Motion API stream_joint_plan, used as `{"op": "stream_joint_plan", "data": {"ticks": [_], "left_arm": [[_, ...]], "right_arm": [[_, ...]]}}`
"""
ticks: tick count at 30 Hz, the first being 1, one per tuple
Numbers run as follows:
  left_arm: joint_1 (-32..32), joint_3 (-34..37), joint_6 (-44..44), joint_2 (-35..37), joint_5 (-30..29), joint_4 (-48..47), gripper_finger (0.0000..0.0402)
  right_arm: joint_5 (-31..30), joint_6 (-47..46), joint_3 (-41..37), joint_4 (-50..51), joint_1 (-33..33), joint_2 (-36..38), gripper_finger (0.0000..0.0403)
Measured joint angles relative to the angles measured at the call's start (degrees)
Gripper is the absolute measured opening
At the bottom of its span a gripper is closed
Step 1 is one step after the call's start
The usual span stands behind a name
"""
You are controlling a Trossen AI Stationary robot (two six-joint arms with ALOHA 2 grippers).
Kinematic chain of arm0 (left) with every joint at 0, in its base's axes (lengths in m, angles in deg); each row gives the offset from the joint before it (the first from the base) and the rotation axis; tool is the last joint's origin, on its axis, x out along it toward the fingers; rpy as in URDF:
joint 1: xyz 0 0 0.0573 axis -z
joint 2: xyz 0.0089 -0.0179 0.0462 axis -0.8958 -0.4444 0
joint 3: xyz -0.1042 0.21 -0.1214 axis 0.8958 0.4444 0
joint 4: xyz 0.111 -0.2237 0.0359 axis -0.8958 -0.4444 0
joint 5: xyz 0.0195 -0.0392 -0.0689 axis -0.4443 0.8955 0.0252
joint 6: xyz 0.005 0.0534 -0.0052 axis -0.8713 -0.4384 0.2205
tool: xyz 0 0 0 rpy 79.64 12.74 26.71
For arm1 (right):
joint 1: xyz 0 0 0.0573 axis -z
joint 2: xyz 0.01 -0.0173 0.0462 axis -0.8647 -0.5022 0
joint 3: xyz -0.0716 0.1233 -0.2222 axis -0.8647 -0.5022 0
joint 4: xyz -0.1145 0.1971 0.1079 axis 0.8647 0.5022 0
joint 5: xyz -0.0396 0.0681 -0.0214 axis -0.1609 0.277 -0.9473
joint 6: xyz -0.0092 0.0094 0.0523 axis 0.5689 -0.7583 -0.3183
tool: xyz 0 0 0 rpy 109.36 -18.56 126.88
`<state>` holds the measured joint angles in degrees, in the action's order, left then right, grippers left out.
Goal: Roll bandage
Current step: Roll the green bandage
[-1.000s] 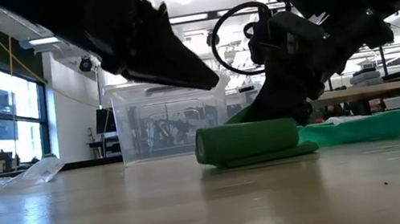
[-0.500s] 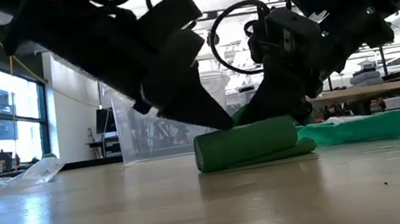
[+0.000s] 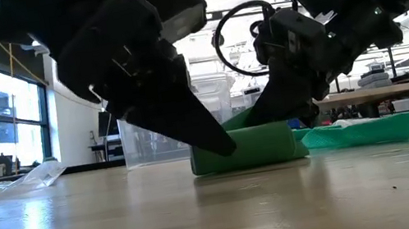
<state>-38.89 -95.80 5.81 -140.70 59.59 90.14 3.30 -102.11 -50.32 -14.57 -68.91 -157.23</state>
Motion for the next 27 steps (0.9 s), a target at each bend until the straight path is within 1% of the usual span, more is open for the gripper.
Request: {"op": "stream_joint_plan", "data": {"ticks": [3,6,10,12,15,19,22,24,27], "left_arm": [[1.2,-1.1,-0.2,0.4,-3.7,1.2,0.0000],[1.9,-3.3,-0.3,0.7,-9.7,1.6,0.0000],[-0.6,-3.5,1.9,-0.8,-15.8,1.7,0.0000],[-2.2,-3.5,4.2,-2.3,-17.4,1.5,0.0000],[-3.8,-3.6,5.2,-4.9,-17.4,2.8,0.0000],[-4.2,-3.8,7.5,-7.1,-14.0,4.3,0.0000],[-3.3,-3.8,9.1,-7.2,-12.2,4.1,0.0000],[-2.8,-3.9,9.5,-7.3,-9.9,4.3,0.0000],[-3.0,-3.9,11.0,-7.4,-4.7,3.4,0.0000]], "right_arm": [[-0.2,0.0,0.0,0.0,-0.4,0.0,0.0000],[-0.2,0.0,0.0,0.0,-0.5,0.0,0.0000],[-0.4,0.0,0.0,0.0,-0.4,0.0,0.0000],[-0.7,0.1,0.0,0.0,-0.4,0.0,0.0000],[-0.8,0.0,0.0,-0.4,-0.4,0.0,0.0000],[-0.8,0.1,0.0,-0.2,-0.5,0.0,0.0000],[-0.8,0.1,0.0,-0.2,-0.4,0.0,0.0000],[-0.7,0.2,0.0,-0.2,-0.4,0.0,0.0000],[-0.7,0.2,0.0,-0.2,-0.5,0.0,0.0000]]}}
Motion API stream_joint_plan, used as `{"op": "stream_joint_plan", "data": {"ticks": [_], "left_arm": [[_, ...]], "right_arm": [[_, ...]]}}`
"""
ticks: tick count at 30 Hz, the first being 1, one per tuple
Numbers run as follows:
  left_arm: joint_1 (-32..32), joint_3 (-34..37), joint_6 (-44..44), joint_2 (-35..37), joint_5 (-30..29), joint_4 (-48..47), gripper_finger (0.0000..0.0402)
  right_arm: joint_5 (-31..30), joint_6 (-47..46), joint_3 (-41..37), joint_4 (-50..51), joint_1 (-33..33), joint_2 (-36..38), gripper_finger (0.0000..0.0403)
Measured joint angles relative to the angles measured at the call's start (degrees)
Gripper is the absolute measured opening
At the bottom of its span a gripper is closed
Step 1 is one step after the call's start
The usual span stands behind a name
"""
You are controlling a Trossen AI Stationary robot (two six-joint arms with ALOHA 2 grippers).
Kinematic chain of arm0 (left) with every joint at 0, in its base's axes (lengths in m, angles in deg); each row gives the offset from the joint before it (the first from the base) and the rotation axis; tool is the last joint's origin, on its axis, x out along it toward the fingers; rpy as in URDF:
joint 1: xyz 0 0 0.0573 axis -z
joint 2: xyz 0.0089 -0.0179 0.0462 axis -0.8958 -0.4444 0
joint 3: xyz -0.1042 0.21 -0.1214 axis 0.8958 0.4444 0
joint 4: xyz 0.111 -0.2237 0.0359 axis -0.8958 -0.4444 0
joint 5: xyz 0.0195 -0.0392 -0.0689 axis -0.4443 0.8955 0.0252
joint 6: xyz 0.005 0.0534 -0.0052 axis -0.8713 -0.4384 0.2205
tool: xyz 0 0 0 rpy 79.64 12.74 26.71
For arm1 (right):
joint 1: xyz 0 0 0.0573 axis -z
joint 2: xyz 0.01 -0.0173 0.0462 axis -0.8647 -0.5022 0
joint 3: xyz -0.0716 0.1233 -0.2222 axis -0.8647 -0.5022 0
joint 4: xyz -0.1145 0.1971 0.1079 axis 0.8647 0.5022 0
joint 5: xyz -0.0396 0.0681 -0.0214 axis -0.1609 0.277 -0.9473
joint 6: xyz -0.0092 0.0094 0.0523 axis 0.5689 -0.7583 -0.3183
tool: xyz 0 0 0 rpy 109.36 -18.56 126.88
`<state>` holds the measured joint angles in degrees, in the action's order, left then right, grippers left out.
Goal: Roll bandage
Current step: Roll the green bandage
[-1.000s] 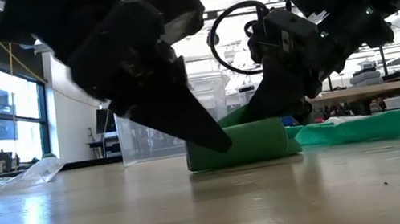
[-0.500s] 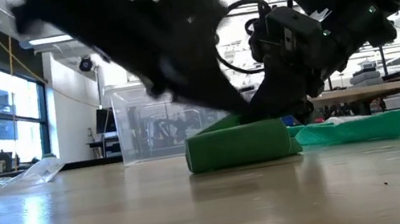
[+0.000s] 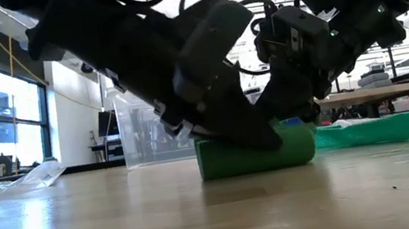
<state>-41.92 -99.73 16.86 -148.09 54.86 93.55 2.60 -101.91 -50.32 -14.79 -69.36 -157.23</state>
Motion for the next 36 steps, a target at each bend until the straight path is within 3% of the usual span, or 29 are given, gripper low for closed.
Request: {"op": "stream_joint_plan", "data": {"ticks": [5,16,23,27,32,36], "left_arm": [[-0.9,0.3,-0.3,-0.1,3.5,-0.9,0.0000],[0.5,-3.1,-6.3,-0.1,1.9,-2.2,0.0000],[1.2,-6.3,-10.4,0.6,-7.8,-4.3,0.0000],[-0.3,-6.2,-7.7,0.8,-13.3,-6.2,0.0000],[-1.2,-6.1,-5.3,0.8,-12.1,-9.8,0.0000],[-1.1,-6.2,-5.2,1.1,-5.6,-9.4,0.0000]], "right_arm": [[-2.0,1.6,0.0,0.7,0.2,0.0,0.0000],[-2.2,5.3,0.0,2.4,-0.6,0.0,0.0000],[-2.1,5.3,0.0,2.3,-0.6,0.0,0.0000],[-2.1,5.4,0.0,2.4,-0.6,0.0,0.0000],[-2.1,5.3,0.0,2.4,-0.7,0.0,0.0000],[-2.1,5.3,0.0,2.2,-0.6,0.0,0.0000]]}}
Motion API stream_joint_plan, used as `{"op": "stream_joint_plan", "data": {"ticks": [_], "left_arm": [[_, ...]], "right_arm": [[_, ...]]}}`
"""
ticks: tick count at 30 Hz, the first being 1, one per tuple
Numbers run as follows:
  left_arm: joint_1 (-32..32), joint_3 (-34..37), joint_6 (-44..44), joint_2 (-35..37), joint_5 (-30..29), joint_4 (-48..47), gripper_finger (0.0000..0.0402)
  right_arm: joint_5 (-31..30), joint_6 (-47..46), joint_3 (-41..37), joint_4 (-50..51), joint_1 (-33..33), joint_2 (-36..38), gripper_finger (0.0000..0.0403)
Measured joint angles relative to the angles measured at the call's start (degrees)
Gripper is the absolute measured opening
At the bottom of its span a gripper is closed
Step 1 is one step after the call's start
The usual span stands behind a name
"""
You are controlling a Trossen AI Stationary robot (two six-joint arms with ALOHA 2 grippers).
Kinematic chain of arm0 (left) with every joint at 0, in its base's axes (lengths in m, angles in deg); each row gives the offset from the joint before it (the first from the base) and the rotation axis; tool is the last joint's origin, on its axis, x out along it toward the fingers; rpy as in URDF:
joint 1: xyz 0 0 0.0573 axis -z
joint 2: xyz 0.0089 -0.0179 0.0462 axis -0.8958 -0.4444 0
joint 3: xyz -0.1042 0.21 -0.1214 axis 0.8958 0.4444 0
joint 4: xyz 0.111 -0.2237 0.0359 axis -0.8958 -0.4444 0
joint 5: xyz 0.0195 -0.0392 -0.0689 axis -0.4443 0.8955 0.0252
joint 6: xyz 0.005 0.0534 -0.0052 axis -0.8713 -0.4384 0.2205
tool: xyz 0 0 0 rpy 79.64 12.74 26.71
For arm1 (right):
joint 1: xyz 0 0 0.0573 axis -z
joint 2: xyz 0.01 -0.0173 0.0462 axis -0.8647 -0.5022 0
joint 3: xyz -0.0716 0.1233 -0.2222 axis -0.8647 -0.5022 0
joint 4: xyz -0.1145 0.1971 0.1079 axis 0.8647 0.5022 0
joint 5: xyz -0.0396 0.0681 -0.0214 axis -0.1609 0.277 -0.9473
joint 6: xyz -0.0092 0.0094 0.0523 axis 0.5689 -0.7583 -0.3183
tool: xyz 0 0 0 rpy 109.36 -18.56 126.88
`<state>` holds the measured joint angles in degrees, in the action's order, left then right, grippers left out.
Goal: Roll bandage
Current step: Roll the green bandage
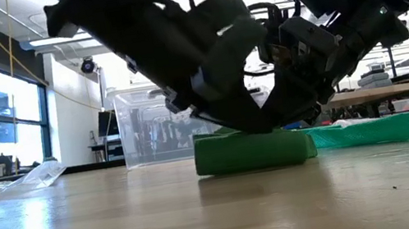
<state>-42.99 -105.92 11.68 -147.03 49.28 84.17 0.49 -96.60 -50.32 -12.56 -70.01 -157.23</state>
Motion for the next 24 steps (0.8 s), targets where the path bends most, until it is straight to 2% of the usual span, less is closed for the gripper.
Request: {"op": "stream_joint_plan", "data": {"ticks": [8,17,20,24], "left_arm": [[2.6,0.1,0.8,-0.1,7.2,-1.1,0.0000],[3.1,0.1,1.8,-2.5,7.5,1.0,0.0000],[4.0,-0.6,-0.1,-1.6,5.6,0.5,0.0000],[5.0,-2.9,-2.5,0.6,-1.7,0.4,0.0000]], "right_arm": [[0.1,0.1,0.0,0.2,0.0,0.0,0.0000],[0.0,1.0,0.0,0.0,0.0,0.0,0.0000],[0.1,1.2,0.0,0.2,-0.1,0.0,0.0000],[0.1,1.2,0.0,0.1,-0.1,0.0,0.0000]]}}
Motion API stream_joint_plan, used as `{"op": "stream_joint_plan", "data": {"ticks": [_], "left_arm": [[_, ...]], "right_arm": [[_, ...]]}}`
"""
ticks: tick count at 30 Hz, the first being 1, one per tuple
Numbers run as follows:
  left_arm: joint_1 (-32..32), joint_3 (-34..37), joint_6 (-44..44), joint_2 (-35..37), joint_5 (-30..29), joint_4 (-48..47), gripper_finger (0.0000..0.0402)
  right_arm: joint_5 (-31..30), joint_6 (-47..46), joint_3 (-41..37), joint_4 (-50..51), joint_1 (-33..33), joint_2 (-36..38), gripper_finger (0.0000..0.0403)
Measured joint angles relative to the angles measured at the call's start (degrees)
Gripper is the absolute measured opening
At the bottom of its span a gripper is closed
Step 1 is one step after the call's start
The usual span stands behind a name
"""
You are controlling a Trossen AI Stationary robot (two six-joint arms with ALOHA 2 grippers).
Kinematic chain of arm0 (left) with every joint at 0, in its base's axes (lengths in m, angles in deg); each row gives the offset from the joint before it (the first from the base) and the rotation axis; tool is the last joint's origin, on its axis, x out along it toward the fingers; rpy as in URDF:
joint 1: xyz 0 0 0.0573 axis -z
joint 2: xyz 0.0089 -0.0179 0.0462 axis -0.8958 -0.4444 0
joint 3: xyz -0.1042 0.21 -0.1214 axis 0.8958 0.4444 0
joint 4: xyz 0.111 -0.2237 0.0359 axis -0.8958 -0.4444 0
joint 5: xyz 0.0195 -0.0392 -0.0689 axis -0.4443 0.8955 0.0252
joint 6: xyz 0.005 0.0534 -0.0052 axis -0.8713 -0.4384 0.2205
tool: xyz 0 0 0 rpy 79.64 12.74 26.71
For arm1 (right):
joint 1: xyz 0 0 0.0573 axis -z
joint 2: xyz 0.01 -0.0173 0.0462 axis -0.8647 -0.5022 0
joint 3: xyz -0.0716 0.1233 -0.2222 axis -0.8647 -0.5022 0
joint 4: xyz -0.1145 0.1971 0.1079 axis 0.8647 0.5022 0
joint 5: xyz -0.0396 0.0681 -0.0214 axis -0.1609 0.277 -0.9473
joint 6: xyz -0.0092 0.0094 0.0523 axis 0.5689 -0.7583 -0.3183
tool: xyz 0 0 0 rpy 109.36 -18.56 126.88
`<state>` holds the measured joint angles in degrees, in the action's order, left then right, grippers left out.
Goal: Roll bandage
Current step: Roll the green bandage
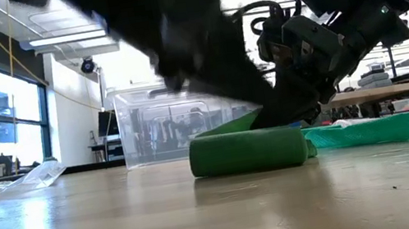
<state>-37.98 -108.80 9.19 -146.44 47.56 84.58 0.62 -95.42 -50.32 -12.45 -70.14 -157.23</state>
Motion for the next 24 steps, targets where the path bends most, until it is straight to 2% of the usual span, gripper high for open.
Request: {"op": "stream_joint_plan", "data": {"ticks": [3,5,7,13,20,24], "left_arm": [[-0.5,0.2,-0.6,-0.2,-7.6,-1.0,0.0000],[-1.6,0.3,-0.2,-0.7,-10.6,-1.9,0.0000],[-3.1,0.1,1.7,-0.8,-9.7,-3.5,0.0000],[-4.6,-0.1,3.3,-2.8,-1.3,-5.4,0.0000],[-2.4,-0.1,4.4,-2.6,-0.9,-5.5,0.0000],[-2.4,-0.1,5.3,-2.6,1.7,-5.9,0.0000]], "right_arm": [[0.0,0.0,0.0,-0.2,0.0,0.0,0.0000],[0.0,0.0,0.0,-0.3,0.0,0.0,0.0000],[0.1,0.0,0.0,-0.3,0.0,0.0,0.0000],[0.2,0.0,0.0,-0.2,0.0,0.0,0.0000],[0.1,0.0,0.0,0.5,-0.1,0.0,0.0000],[-0.4,0.9,0.0,0.5,0.0,0.0,0.0000]]}}
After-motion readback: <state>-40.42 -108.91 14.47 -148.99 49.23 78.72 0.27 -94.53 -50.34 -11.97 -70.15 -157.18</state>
